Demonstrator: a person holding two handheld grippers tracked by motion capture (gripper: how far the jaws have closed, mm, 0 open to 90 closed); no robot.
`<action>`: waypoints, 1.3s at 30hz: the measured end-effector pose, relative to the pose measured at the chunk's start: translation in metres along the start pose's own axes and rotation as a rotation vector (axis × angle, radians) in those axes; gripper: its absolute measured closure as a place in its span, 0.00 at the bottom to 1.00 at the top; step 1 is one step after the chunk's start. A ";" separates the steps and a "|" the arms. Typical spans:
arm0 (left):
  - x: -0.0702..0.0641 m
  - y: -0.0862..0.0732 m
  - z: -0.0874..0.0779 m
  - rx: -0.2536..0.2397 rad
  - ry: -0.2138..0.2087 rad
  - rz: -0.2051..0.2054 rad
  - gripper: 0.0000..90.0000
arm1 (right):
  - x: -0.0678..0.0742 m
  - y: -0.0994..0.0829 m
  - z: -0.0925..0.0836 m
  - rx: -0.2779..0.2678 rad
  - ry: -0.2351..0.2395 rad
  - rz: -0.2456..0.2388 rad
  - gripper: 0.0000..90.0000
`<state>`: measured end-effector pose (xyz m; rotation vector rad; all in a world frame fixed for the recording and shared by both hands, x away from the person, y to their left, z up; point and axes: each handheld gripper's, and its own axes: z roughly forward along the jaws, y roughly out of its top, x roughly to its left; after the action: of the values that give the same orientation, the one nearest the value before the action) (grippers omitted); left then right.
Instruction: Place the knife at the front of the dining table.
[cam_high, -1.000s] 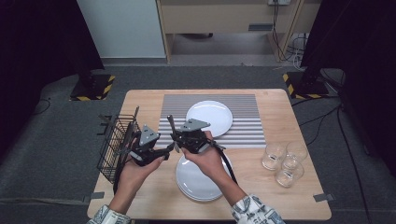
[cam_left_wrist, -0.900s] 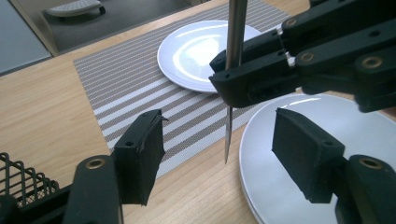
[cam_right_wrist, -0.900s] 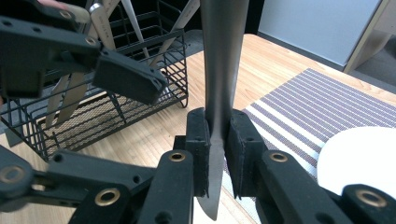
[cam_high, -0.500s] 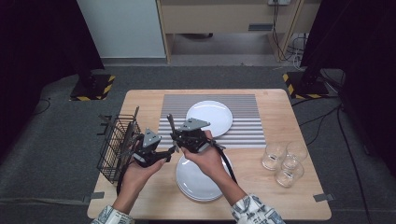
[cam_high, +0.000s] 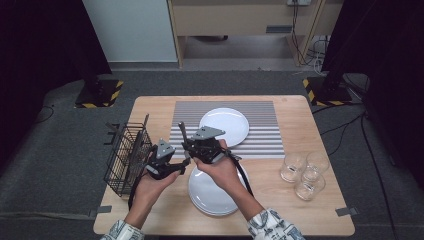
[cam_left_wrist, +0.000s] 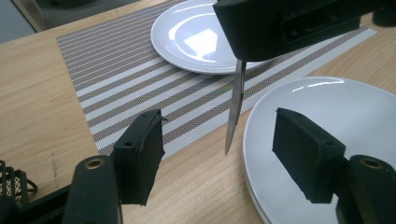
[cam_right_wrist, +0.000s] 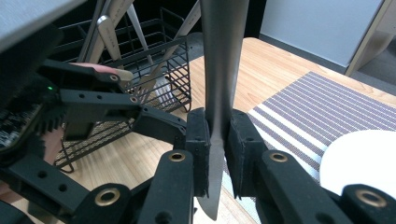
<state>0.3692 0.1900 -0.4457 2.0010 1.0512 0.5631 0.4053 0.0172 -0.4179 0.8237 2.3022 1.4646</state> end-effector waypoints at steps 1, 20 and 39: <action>0.000 0.000 0.001 -0.001 -0.001 -0.001 0.37 | 0.000 0.000 0.000 -0.001 0.000 0.001 0.89; -0.004 -0.006 0.011 0.004 0.001 0.012 0.46 | 0.001 0.002 0.000 0.000 0.007 0.008 0.89; -0.007 -0.011 0.018 -0.001 -0.026 0.002 0.66 | 0.007 0.003 0.000 0.003 0.017 0.013 0.89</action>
<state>0.3720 0.1808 -0.4654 2.0041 1.0334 0.5375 0.4009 0.0223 -0.4144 0.8324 2.3156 1.4799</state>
